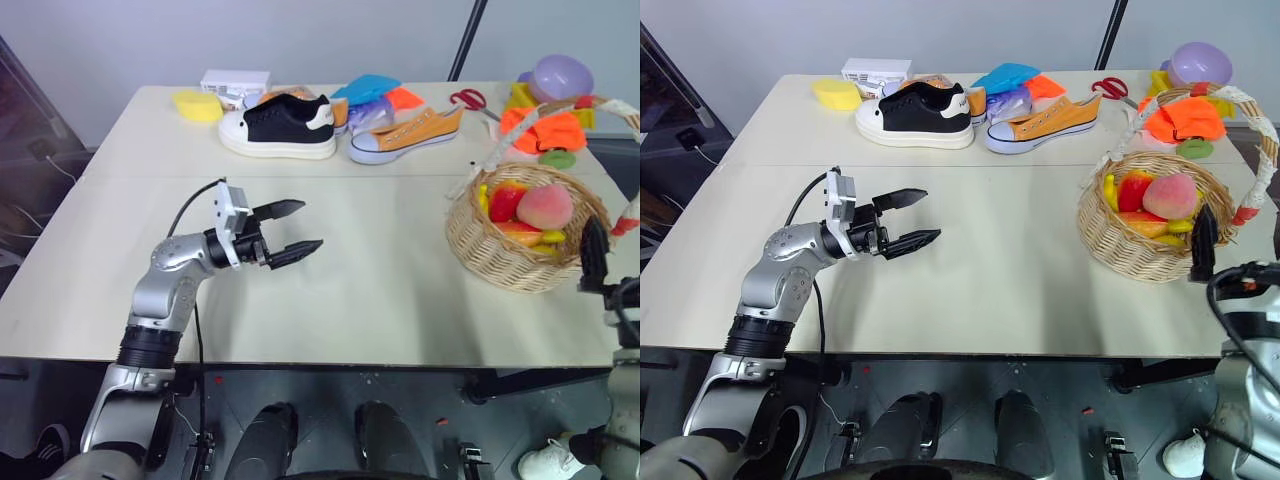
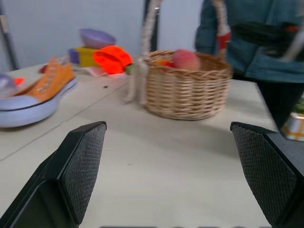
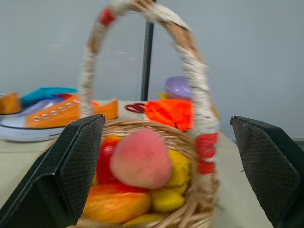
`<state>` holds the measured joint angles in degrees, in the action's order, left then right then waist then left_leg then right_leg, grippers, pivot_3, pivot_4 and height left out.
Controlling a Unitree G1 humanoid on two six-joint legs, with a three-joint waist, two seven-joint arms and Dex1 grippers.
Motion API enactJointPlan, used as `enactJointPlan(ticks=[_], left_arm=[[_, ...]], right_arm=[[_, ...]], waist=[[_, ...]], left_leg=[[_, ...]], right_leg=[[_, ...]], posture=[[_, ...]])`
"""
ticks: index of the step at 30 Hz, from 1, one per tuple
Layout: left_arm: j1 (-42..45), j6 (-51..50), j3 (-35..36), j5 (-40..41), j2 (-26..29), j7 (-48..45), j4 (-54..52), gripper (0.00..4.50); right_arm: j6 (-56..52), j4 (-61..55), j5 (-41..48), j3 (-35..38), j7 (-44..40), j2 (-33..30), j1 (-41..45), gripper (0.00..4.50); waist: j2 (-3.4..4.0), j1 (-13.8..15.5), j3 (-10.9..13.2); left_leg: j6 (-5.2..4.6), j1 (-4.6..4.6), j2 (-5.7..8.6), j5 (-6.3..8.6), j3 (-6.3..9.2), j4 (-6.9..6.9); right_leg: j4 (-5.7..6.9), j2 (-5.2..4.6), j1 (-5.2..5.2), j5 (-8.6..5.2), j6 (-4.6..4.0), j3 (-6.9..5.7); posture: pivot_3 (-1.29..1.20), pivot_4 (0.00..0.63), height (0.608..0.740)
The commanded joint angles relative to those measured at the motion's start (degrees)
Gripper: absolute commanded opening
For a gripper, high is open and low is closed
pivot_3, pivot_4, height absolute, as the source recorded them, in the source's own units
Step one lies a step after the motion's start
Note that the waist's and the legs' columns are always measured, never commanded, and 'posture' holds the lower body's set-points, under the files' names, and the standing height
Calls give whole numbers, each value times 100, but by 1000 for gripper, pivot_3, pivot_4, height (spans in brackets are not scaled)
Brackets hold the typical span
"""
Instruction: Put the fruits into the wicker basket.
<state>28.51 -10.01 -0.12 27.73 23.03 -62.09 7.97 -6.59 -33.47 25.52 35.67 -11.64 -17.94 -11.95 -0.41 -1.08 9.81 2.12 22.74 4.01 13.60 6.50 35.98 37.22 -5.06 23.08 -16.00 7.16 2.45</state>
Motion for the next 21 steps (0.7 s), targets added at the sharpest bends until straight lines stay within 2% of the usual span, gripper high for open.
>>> enactJointPlan(ticks=[1, 4, 6, 13, 17, 21], left_arm=[[-130, 140, 347, -150, 147, 418, -103, 4500], [-340, 237, 580, -235, 239, 777, -237, 4500], [-476, 194, 739, -325, 294, 1122, -307, 4500], [-1185, 116, 1778, -325, 240, 2622, -489, 4500], [-1644, 150, 2196, -266, 105, 3221, -1019, 4500], [-2067, -282, 2361, -134, 108, 3575, -1524, 4500]], right_arm=[[166, -750, -193, -958, -240, 122, -116, 4423], [120, -451, -362, -1699, -603, -34, 182, 4423], [6, -32, -268, -2038, -850, -143, 707, 4423], [-299, 1599, -246, -3739, -3034, -827, 2109, 4423], [-30, 2348, -386, -4086, -3665, -876, 2660, 4423], [-14, 2726, -369, -4166, -3882, -720, 2967, 4423]], waist=[[0, -16, 0], [-1, 1, 0], [-4, -10, 2], [-13, 25, 4], [-21, 30, 9], [-24, 52, 9]], left_leg=[[0, -13, -3, 0, -1, -6], [0, -31, -5, 1, 0, -10], [-3, -33, -2, 3, 0, -6], [-5, -32, -5, 4, 10, -10], [-5, -30, -2, 4, 7, -6], [-4, -29, -1, 6, 11, -6]], right_leg=[[0, 1, -7, 0, 0, 1], [-5, 3, -28, -1, -1, 0], [-10, 1, -32, -1, 0, 1], [-12, 1, -35, -2, 0, -10], [-18, -3, -35, -1, 1, -8], [-17, -6, -35, -1, 0, -10]], posture=[[0, 150, 740], [0, 150, 740], [0, 150, 740], [0, 150, 740], [0, 150, 740], [0, 150, 740]])
